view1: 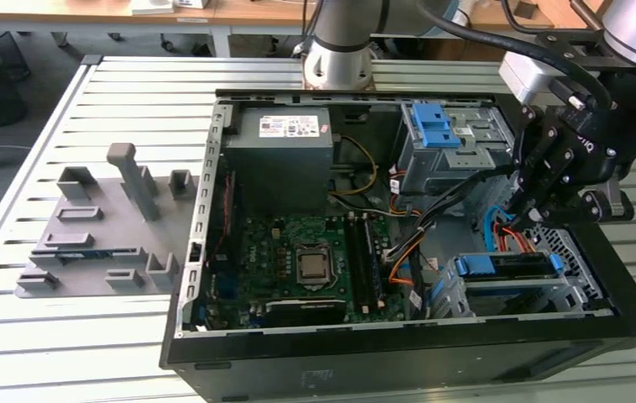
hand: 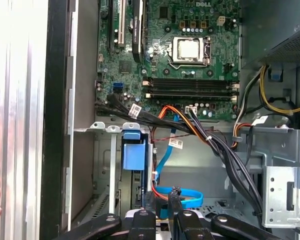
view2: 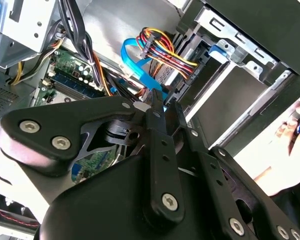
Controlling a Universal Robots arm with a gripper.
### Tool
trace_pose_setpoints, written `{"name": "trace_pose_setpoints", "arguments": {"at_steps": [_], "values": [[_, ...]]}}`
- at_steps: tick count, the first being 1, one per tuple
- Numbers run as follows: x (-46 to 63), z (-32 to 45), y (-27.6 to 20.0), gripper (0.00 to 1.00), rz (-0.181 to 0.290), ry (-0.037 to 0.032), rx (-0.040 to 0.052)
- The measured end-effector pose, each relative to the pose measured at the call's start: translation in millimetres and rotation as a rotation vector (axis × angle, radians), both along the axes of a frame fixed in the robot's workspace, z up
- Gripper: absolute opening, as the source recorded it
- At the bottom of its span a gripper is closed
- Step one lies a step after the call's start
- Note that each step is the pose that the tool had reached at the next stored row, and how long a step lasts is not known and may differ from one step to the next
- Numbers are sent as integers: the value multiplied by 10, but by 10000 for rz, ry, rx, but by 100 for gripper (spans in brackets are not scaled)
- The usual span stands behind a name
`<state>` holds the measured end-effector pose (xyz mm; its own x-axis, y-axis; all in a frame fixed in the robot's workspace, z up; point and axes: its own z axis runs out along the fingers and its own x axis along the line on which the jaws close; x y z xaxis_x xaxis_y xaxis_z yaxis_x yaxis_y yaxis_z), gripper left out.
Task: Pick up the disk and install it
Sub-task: 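Insert the second disk wire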
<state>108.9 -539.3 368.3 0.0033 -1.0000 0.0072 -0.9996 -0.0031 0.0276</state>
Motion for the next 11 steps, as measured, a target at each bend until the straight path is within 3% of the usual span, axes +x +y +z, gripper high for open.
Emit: {"name": "trace_pose_setpoints", "arguments": {"at_steps": [11], "values": [[16, -50, 14, 25, 0, 118, 1]]}}
